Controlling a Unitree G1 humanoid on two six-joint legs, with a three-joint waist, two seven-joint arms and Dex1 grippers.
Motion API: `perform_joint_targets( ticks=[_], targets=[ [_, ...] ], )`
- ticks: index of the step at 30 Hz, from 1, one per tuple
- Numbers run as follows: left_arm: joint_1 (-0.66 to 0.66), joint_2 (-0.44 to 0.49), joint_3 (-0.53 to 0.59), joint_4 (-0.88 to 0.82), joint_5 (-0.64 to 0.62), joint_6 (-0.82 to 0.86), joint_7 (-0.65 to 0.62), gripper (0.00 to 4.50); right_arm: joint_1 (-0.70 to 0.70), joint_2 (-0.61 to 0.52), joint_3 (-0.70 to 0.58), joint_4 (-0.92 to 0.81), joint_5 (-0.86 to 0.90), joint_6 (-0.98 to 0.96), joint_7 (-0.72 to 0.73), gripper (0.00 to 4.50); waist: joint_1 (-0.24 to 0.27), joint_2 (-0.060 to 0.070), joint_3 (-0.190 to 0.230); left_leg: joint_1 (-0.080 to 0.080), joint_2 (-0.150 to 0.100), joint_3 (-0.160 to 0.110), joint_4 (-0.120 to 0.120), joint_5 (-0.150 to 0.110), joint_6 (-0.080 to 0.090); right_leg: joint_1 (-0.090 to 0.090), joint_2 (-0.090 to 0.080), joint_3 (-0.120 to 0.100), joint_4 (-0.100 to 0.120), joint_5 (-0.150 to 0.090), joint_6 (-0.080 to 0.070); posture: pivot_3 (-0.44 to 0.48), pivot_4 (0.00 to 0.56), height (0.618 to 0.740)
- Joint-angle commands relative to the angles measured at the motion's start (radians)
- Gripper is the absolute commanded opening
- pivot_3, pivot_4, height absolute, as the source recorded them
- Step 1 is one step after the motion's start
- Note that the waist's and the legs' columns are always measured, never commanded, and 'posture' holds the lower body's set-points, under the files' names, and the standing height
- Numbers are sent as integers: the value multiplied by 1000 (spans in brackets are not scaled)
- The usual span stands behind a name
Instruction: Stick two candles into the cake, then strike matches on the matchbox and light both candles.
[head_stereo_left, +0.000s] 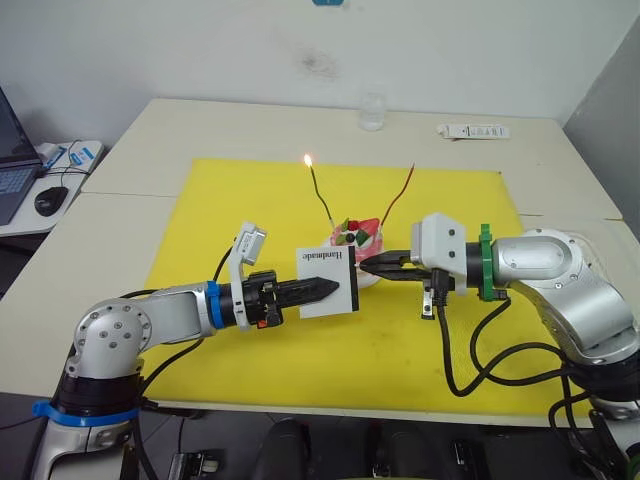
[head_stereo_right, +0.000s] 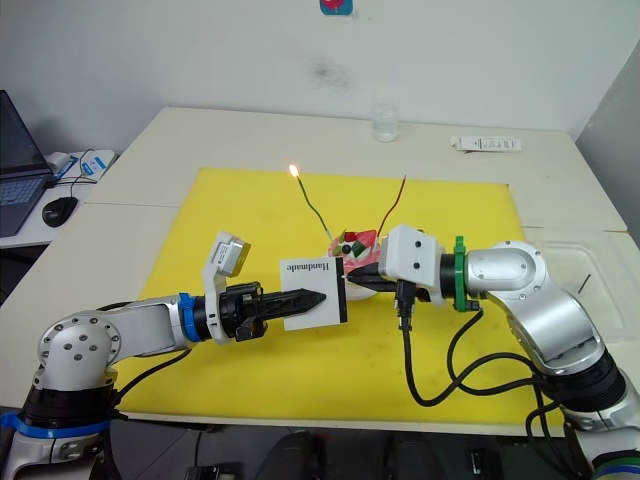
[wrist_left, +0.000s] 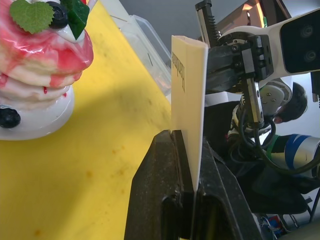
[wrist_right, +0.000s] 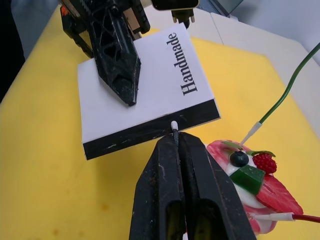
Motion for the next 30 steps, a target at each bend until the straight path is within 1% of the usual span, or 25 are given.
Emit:
perform_joint_targets(
  ticks=[1,12,14,17,18,19,21,22,24,25,27,30],
  targets=[
    [-5,-1,13,-16,-11,-7,-10,0,-18,7,5,-8,-21,-39,1,17,0,0,0,0,0,0,0,0,0,0,0,0,0,0,0,0,150,740],
    [-6,-9,14,-18,-9,-9,-5,0,-15,26,42,3,-61,-81,14,17,0,0,0,0,0,0,0,0,0,0,0,0,0,0,0,0,150,740],
    [-6,-9,15,-18,-12,-10,-2,0,-10,19,54,5,-81,-99,17,17,0,0,0,0,0,0,0,0,0,0,0,0,0,0,0,0,150,740],
    [-7,-11,20,-15,-22,-10,5,0,-1,-19,97,12,-157,-191,55,17,0,0,0,0,0,0,0,0,0,0,0,0,0,0,1,0,150,740],
    [-9,-13,21,-12,-25,-11,9,0,7,-40,115,9,-174,-222,85,17,0,0,0,0,0,0,0,0,0,0,0,0,0,-1,1,0,150,740],
    [-12,-14,21,-8,-20,-11,7,0,37,-119,133,-24,-158,-258,193,17,0,0,0,0,0,0,0,0,0,0,0,0,0,-1,1,0,150,740],
    [-16,-14,20,-3,-13,-10,3,0,73,-216,151,-62,-135,-304,325,17,11,0,0,-1,-1,0,0,0,0,0,0,-1,-1,-1,1,0,150,740],
    [-21,-11,22,4,-9,-7,-2,0,97,-309,117,-71,-94,-314,417,17,11,-1,1,0,0,0,0,0,0,1,0,-2,-2,-1,1,0,150,740],
    [-27,-3,29,18,-5,-3,-9,0,94,-371,13,-48,-4,-250,446,17,11,1,2,-1,-1,0,0,-1,2,0,-1,-1,-2,-1,1,0,150,740],
    [-24,1,31,21,-1,-2,-14,0,81,-368,-29,-27,30,-229,429,17,8,1,2,-1,-1,1,0,-1,2,1,-1,0,-2,-1,1,0,150,740],
    [-14,-1,31,18,3,-4,-17,0,60,-325,-93,-8,130,-95,354,17,-5,0,2,1,0,1,0,-1,2,1,0,1,-1,0,1,0,150,740],
    [0,-10,25,2,-5,-7,-8,0,34,-252,-149,20,182,0,259,17,-5,0,2,2,2,-1,-1,0,1,1,2,0,1,-1,0,0,150,740]
  ],
)
